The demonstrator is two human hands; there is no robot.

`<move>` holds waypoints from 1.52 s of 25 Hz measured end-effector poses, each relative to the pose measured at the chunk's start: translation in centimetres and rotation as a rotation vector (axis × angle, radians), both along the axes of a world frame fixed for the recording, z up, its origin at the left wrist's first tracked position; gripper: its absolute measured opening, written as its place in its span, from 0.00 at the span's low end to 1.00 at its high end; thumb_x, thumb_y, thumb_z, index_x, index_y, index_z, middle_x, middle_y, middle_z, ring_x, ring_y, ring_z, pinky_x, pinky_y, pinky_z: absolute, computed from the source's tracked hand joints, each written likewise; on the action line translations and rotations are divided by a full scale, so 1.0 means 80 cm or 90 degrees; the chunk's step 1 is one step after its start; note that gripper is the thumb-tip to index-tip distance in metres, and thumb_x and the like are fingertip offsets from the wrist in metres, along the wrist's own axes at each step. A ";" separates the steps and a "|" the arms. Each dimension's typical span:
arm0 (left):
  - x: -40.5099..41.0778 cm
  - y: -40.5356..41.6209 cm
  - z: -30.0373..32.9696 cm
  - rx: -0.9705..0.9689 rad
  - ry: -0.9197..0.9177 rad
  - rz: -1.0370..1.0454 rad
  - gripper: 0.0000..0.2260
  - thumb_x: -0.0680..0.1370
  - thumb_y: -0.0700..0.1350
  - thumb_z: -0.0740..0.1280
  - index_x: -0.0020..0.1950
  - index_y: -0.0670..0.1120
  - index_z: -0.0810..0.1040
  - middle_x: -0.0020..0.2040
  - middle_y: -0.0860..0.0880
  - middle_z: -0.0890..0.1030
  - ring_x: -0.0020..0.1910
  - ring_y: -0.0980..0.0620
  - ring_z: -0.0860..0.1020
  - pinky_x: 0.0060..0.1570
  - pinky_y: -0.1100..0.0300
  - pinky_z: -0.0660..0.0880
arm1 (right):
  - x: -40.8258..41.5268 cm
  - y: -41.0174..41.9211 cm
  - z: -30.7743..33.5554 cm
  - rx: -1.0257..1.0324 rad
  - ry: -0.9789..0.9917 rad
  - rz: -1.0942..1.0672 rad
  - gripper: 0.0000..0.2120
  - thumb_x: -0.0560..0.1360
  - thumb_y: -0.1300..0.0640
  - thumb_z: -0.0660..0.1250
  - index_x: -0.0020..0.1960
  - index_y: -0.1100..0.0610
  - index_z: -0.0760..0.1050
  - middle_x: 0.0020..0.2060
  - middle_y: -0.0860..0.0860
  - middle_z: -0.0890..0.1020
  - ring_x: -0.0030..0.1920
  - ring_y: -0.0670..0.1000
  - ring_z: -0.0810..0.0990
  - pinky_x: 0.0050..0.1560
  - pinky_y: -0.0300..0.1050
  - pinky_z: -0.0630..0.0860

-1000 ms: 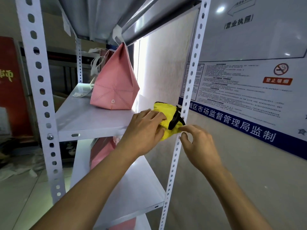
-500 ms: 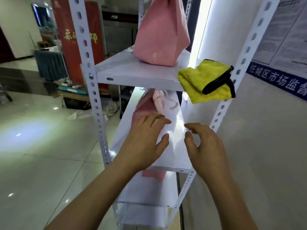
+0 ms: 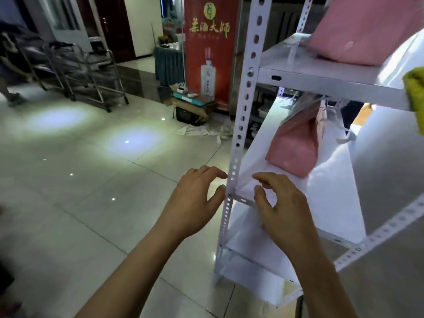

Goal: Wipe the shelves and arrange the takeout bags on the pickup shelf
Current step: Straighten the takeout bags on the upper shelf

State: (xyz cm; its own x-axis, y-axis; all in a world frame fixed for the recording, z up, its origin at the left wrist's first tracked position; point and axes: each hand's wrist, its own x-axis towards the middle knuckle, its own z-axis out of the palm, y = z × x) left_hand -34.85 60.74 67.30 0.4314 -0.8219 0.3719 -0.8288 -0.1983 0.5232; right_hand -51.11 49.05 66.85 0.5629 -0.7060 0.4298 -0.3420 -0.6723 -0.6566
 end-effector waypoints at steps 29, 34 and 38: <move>0.637 -0.023 -0.063 0.113 0.071 -0.001 0.12 0.81 0.51 0.62 0.64 0.56 0.75 0.60 0.60 0.78 0.61 0.58 0.72 0.57 0.64 0.67 | 0.685 -0.047 -0.096 0.174 -0.036 0.017 0.12 0.80 0.53 0.65 0.61 0.43 0.77 0.55 0.40 0.78 0.57 0.38 0.76 0.55 0.32 0.70; 0.746 -0.108 -0.045 0.111 0.041 -0.003 0.12 0.81 0.51 0.62 0.65 0.55 0.75 0.60 0.59 0.78 0.59 0.56 0.72 0.53 0.62 0.67 | 0.799 -0.133 -0.083 0.161 -0.017 0.014 0.12 0.80 0.53 0.65 0.63 0.45 0.77 0.56 0.43 0.77 0.56 0.41 0.77 0.56 0.38 0.72; 0.815 -0.174 -0.048 0.113 0.057 -0.037 0.12 0.82 0.50 0.62 0.65 0.54 0.76 0.61 0.58 0.78 0.52 0.56 0.73 0.51 0.65 0.65 | 0.854 -0.194 -0.078 0.140 -0.007 -0.014 0.12 0.80 0.53 0.65 0.63 0.45 0.77 0.56 0.43 0.77 0.56 0.42 0.77 0.56 0.38 0.71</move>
